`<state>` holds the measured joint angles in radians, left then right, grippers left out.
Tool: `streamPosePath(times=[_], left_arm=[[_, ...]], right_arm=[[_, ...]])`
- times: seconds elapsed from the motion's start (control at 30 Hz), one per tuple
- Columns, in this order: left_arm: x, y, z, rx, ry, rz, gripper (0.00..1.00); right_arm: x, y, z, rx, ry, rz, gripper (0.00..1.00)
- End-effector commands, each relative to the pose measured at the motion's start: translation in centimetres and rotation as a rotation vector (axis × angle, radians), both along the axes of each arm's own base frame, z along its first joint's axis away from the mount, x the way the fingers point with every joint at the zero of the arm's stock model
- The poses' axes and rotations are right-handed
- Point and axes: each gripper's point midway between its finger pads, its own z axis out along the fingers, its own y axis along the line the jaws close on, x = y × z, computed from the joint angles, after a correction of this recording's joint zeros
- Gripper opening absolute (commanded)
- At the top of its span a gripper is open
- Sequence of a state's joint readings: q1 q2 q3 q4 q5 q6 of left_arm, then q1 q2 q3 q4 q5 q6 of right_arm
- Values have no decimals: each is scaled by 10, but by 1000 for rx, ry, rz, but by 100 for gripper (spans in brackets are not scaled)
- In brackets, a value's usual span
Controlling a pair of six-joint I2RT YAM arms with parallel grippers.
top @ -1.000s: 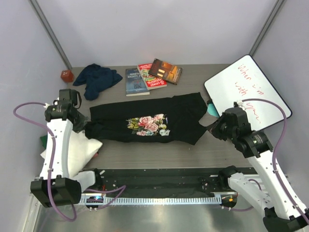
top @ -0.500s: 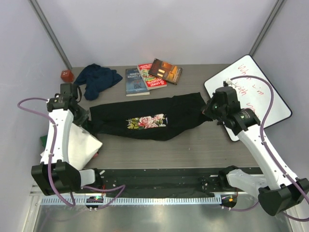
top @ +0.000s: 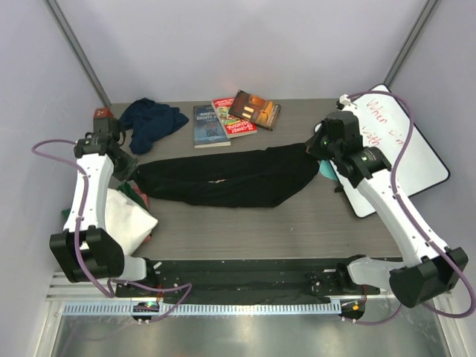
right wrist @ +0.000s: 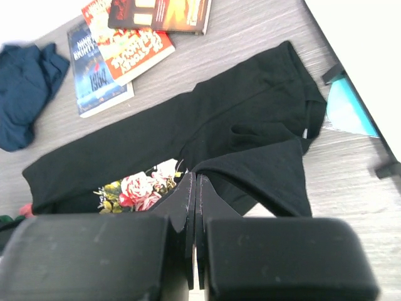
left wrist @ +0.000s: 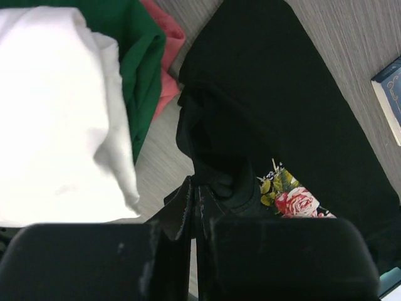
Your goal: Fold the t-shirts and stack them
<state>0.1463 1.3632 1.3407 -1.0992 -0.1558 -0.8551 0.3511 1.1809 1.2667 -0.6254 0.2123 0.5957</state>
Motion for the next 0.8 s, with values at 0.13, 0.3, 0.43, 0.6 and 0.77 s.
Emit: streamPosePath(times=[0.13, 0.3, 0.43, 0.6, 0.77], left_arm=[[19, 5, 15, 24, -82, -27, 0], [24, -2, 4, -24, -69, -48, 0], [23, -32, -11, -177, -5, -165, 0], [4, -47, -24, -249, 82, -235, 0], [-22, -47, -27, -234, 135, -262, 1]], right_arm=[[10, -6, 31, 0, -118, -24, 1], [7, -4, 38, 11, -141, -9, 1], [-5, -6, 32, 24, -101, -15, 1], [-23, -10, 24, 65, -86, -28, 1], [-35, -6, 14, 87, -41, -3, 1]])
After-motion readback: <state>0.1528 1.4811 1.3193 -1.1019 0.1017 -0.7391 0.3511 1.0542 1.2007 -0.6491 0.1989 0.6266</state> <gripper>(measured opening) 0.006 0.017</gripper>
